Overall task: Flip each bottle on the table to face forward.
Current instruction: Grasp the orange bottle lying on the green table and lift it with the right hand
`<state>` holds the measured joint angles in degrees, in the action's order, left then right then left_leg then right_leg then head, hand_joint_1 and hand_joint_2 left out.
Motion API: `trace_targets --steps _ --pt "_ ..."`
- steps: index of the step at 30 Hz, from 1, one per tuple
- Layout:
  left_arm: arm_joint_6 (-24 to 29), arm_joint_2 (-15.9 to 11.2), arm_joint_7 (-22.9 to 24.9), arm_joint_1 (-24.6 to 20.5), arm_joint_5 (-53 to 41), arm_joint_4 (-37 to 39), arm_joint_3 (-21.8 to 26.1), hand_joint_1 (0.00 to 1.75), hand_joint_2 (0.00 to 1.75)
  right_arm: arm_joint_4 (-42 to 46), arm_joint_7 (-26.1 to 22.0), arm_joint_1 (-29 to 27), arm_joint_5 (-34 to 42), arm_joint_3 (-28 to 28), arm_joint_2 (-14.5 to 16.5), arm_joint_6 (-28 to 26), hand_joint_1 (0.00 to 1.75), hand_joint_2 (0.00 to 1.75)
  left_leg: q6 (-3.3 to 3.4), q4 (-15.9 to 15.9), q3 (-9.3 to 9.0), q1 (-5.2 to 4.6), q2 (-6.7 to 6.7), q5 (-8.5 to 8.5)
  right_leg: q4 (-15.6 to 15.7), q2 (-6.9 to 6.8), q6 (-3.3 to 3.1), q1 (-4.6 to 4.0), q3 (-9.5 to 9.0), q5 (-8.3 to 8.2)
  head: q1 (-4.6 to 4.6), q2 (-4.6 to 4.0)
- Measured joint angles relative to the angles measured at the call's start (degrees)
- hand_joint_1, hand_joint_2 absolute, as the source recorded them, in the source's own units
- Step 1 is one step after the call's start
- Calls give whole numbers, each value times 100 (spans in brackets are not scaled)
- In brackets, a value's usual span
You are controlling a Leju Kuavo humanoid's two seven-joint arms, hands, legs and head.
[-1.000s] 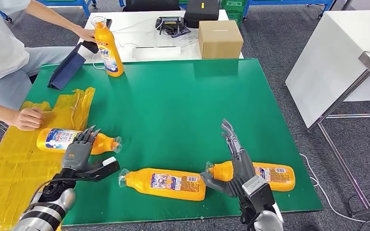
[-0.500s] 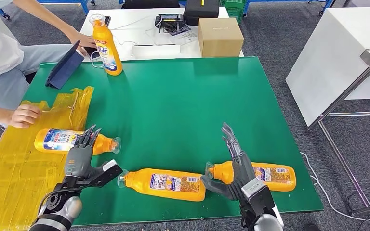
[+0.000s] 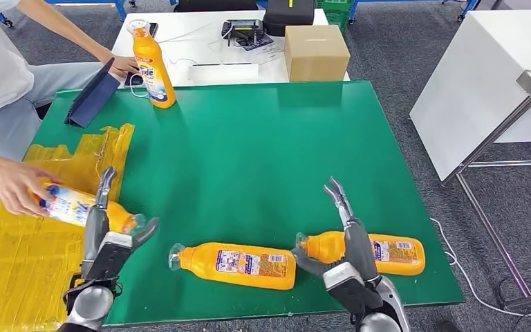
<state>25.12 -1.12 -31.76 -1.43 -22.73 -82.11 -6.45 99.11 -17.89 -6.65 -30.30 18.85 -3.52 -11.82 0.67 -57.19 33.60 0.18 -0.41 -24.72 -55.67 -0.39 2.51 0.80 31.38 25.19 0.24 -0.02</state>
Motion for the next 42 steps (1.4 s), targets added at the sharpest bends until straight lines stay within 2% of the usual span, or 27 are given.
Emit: trace_targets --steps 3,6,8,10,16,20,27,35,42 --pt "-576 151 70 211 719 -639 153 0 175 67 505 -3 -1089 45 -224 -127 0 175 1 0 -1 0 -2 -1 2 -1 0 0 6 0 -3 0" --pt "-1395 263 295 292 1275 -969 233 0 175 76 1216 -82 -1889 71 -837 266 0 175 3 -1 2 -1 -14 -1 4 -13 2 1 14 1 -3 0" --pt "-1664 329 365 316 1465 -1067 241 0 175 22 1311 -174 -1960 -1 -1316 360 0 175 6 -2 10 -4 -18 0 4 -20 5 2 6 -2 3 0" --pt "-1809 370 416 320 1643 -1101 241 0 175 -39 1297 -205 -1955 -115 -1632 415 0 175 10 -3 10 -7 -5 1 4 -10 8 5 4 -8 -1 0" --pt "-2017 446 446 307 1837 -1111 240 0 175 -264 1451 -169 -2032 -436 -2190 761 0 175 11 -4 7 -10 9 0 4 1 11 8 8 -9 -3 0" --pt "-2025 469 446 304 1848 -1111 240 0 175 -364 1459 -152 -2029 -546 -2356 805 0 175 10 -4 7 -8 11 -1 4 1 11 5 10 -9 -4 0" --pt "-2027 489 446 300 1853 -1111 240 0 175 -464 1471 -136 -2028 -588 -2444 819 0 175 11 -3 8 -8 10 -1 4 1 11 7 10 -8 -2 0" --pt "-2127 492 452 214 1853 -1079 148 0 175 -784 1528 44 -1953 -586 -2724 1301 0 175 11 -4 8 -10 12 0 4 2 11 9 9 -9 -2 0" --pt "-2140 499 468 168 1853 -1006 3 0 175 -1403 1648 431 -2214 -517 -2675 1328 0 175 11 -4 7 -9 11 0 4 3 11 7 9 -9 -3 0"
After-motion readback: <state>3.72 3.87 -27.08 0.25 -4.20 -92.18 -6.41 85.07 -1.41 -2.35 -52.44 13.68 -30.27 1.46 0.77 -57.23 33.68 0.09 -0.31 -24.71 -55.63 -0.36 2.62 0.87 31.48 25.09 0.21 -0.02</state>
